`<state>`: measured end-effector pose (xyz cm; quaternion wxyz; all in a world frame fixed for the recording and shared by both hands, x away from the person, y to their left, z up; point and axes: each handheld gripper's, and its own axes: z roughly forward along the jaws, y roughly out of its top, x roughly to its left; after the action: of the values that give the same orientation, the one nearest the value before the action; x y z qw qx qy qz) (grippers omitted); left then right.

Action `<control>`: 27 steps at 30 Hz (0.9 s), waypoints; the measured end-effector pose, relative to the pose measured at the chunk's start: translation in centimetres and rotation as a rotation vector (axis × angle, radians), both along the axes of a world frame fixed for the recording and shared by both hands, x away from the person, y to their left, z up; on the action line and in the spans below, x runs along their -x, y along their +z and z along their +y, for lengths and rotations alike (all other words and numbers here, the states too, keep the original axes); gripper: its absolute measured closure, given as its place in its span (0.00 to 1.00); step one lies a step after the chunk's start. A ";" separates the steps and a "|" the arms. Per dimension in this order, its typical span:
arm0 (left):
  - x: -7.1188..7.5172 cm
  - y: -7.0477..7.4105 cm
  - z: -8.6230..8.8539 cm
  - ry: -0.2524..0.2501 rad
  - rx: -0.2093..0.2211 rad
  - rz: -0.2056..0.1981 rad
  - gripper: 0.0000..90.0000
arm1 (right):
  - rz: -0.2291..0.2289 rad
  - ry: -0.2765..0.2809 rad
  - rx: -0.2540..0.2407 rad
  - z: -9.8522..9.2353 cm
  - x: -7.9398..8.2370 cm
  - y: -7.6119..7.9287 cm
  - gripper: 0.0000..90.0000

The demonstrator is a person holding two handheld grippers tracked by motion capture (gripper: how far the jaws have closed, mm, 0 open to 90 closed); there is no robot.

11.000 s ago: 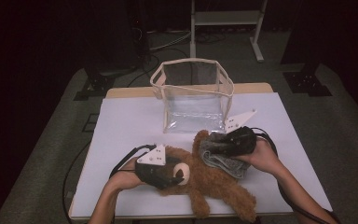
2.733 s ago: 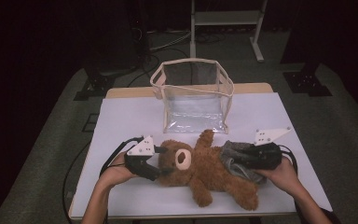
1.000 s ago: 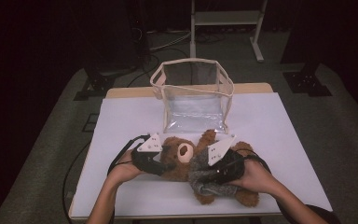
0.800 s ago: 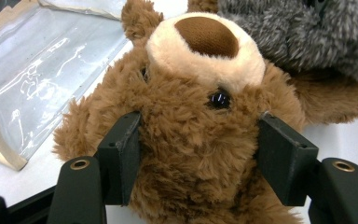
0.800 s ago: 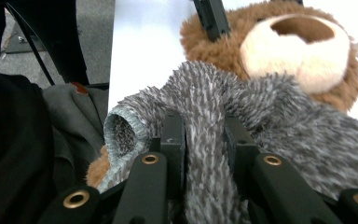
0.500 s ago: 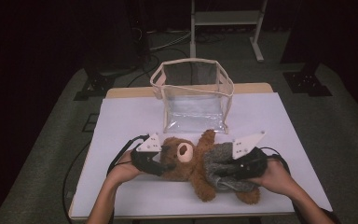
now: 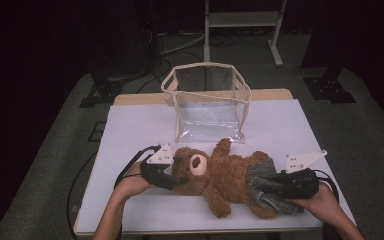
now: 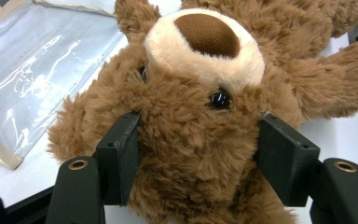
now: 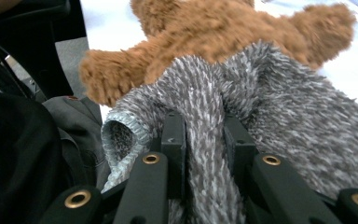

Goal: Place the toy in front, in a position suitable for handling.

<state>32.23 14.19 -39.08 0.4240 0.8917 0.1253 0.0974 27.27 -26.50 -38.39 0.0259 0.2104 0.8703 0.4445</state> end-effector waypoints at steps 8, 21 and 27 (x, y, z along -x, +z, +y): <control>0.7 0.0 -0.2 -0.021 -0.045 0.013 0.38 | 0.004 0.004 -0.015 0.6 -1.6 -0.2 0.82; 1.3 0.2 0.0 -0.064 -0.085 0.021 0.38 | 0.035 -0.064 -0.097 0.0 -5.1 -1.3 0.82; 1.4 0.2 0.1 -0.071 -0.079 0.022 0.38 | 0.082 -0.116 -0.099 -1.2 -7.2 -2.6 0.82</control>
<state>30.88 14.30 -38.83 0.3902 0.9126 0.0942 0.0774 34.51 -27.66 -40.96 0.0054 0.2794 0.8341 0.4756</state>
